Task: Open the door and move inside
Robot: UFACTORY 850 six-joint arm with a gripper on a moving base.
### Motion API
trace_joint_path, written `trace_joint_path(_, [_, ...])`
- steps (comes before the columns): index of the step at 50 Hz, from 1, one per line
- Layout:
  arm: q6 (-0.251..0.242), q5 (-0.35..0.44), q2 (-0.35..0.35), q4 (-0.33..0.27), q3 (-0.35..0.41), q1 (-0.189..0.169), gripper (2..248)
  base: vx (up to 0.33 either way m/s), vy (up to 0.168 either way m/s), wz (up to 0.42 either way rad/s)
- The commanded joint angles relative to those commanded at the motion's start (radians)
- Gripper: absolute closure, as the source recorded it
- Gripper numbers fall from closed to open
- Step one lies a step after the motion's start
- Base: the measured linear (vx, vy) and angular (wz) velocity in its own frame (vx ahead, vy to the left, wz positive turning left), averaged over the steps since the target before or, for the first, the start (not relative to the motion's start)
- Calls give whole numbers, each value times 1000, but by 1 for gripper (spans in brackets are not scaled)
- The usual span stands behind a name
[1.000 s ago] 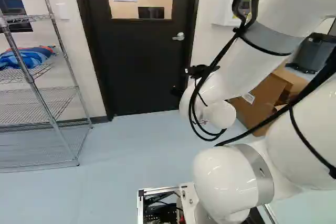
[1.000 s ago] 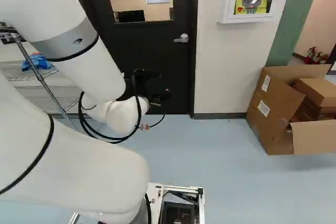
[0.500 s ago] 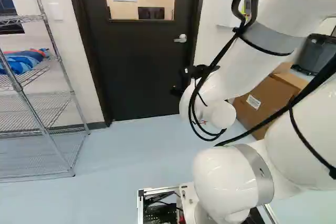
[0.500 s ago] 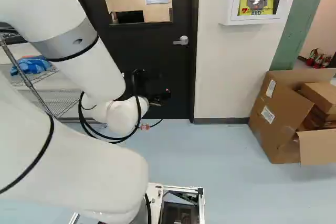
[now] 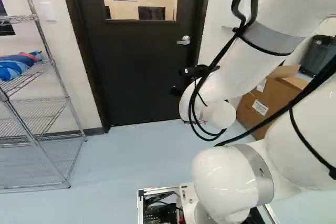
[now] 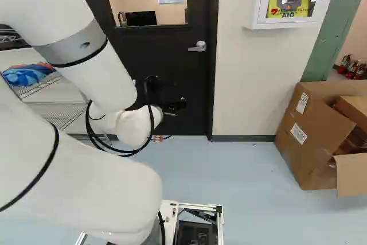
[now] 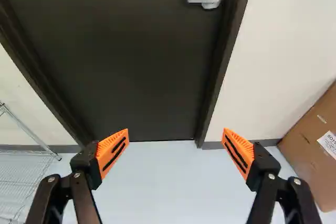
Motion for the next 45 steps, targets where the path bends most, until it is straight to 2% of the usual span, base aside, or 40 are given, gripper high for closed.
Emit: trace_joint_path(45, [0, 0, 0, 0, 0, 0, 3, 185, 0, 2])
